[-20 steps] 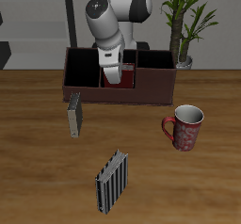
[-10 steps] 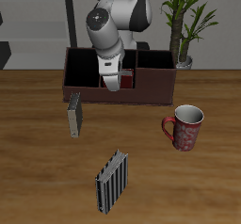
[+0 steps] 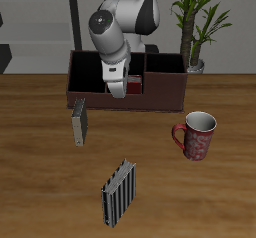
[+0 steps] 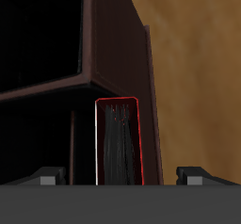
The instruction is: Place the red book into the back desk caddy's front compartment
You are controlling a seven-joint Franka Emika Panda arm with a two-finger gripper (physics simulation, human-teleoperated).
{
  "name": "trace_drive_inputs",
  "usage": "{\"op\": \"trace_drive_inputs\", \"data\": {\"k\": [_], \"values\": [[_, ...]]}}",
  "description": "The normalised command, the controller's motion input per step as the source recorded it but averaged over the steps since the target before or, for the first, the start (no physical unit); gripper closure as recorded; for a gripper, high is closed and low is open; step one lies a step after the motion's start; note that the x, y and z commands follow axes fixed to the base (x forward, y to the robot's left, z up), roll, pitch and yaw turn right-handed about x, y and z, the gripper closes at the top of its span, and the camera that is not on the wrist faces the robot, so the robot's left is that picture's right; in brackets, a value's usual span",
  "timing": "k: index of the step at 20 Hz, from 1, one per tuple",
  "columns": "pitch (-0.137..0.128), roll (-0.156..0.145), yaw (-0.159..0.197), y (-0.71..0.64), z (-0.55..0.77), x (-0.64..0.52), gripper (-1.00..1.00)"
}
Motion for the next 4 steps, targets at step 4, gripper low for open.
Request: {"op": "trace_drive_inputs", "data": {"k": [4], "values": [[-0.004,0.012,-0.002,0.03,0.03,0.01,-1.0]]}}
